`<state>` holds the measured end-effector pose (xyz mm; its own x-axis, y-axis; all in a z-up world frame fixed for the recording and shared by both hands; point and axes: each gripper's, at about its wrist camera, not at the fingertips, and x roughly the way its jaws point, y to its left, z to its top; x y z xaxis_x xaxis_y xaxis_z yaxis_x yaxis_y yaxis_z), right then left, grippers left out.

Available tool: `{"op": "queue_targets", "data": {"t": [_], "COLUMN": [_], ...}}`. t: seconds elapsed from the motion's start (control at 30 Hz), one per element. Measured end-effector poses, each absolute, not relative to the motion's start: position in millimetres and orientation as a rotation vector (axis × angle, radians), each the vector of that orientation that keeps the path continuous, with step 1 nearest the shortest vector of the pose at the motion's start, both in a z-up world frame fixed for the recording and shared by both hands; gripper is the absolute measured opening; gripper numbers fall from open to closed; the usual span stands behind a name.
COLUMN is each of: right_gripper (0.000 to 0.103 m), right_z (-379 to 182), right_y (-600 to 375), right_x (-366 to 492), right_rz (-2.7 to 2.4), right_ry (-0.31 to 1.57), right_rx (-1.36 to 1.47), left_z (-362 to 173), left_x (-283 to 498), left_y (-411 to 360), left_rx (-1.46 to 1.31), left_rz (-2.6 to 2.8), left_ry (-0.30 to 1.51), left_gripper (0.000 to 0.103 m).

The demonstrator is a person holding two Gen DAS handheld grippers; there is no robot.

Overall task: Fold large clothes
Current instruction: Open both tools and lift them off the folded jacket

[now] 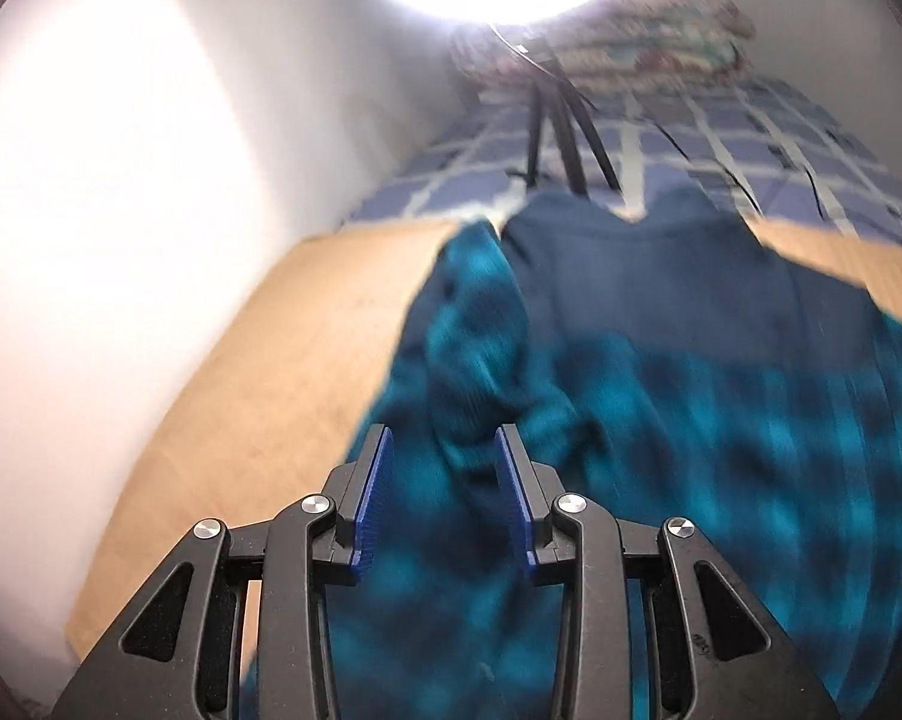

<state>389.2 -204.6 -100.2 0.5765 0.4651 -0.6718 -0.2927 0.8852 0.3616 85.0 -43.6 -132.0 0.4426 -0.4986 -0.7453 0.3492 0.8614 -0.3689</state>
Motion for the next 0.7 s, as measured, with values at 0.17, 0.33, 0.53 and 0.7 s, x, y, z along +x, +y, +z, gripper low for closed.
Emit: {"op": "queue_targets", "data": {"t": [0.17,0.33,0.53,0.7], "right_gripper": [0.033,0.031,0.031,0.034], "right_z": [-129.4,-165.1,-156.9,-108.8], "right_y": [-182.6,-183.8,-187.3,-206.6], "right_x": [417.1,432.2,427.7,381.5], "right_rz": [0.394,0.329,0.322,0.312], "right_ry": [0.873,0.967,0.966,0.86], "right_rx": [0.169,0.17,0.187,0.178], "left_z": [-158.2,-192.0,-189.7,-166.6], "left_x": [98.0,105.3,101.8,93.7], "left_y": [-20.9,-17.9,-25.2,-19.8], "left_rx": [-0.228,-0.261,-0.204,-0.201], "left_rz": [-0.439,-0.436,-0.428,-0.412], "left_ry": [1.024,1.107,1.101,1.04], "left_gripper": [0.03,0.03,0.032,0.032]}}
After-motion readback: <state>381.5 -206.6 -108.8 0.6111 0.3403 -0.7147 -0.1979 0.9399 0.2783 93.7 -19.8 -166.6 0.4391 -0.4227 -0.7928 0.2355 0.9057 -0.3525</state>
